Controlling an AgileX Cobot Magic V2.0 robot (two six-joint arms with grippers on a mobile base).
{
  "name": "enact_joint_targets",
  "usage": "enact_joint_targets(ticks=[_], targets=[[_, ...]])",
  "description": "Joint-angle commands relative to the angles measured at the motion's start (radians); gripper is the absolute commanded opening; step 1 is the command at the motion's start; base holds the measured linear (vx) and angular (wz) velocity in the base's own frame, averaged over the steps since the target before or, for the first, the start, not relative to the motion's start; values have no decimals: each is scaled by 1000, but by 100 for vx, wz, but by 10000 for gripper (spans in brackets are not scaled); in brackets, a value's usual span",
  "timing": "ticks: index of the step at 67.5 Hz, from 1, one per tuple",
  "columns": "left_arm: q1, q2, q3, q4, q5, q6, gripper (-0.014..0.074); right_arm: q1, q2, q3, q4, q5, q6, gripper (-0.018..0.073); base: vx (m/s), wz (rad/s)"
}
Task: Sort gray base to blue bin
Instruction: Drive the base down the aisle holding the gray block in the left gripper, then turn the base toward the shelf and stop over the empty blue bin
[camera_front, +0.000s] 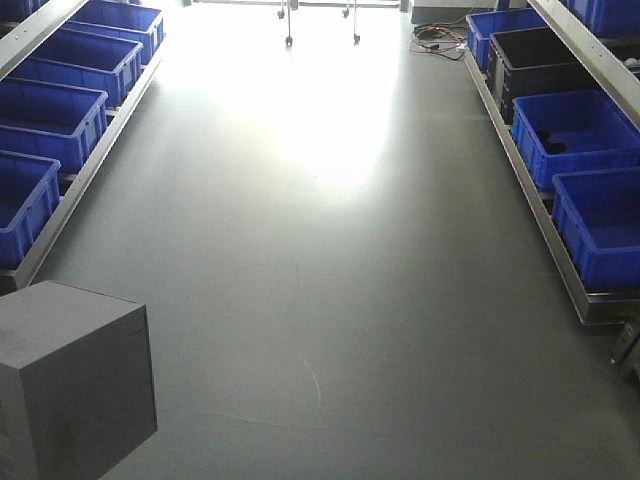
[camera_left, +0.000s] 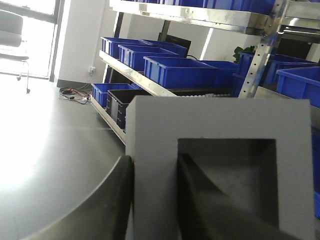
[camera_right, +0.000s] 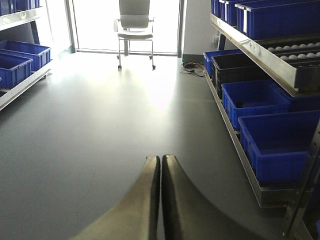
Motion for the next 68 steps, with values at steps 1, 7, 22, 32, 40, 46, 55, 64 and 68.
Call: enact_joint_targets(ticks=[1, 7, 22, 32, 40, 46, 55, 64, 68], targets=[[-2, 11, -30, -3, -106, -4, -7, 1, -16, 7, -5, -77, -12, -5, 39, 9], [-2, 11, -30, -3, -106, -4, -7, 1, -16, 7, -5, -78, -12, -5, 39, 13], [-2, 11, -30, -3, -106, -4, -7, 1, -16, 7, -5, -78, -12, -5, 39, 34], [-3, 11, -30, -3, -106, -4, -7, 1, -16, 7, -5, -78, -12, -5, 37, 71], [-3, 11, -30, -3, -106, -4, -7, 1, -16, 7, -5, -78, -12, -5, 34, 91], [-3, 11, -30, -3, -106, -4, -7, 1, -16, 7, -5, -78, -12, -5, 32, 100], [-2, 11, -30, -3, -106, -4, -7, 1, -16, 7, -5, -78, -12, -5, 30, 100], [-2, 11, -30, -3, -106, -4, -7, 1, -16, 7, -5, -77, -12, -5, 28, 96], [-2, 11, -30, -3, -106, -4, -7, 1, -16, 7, -5, -74, -12, -5, 26, 93]])
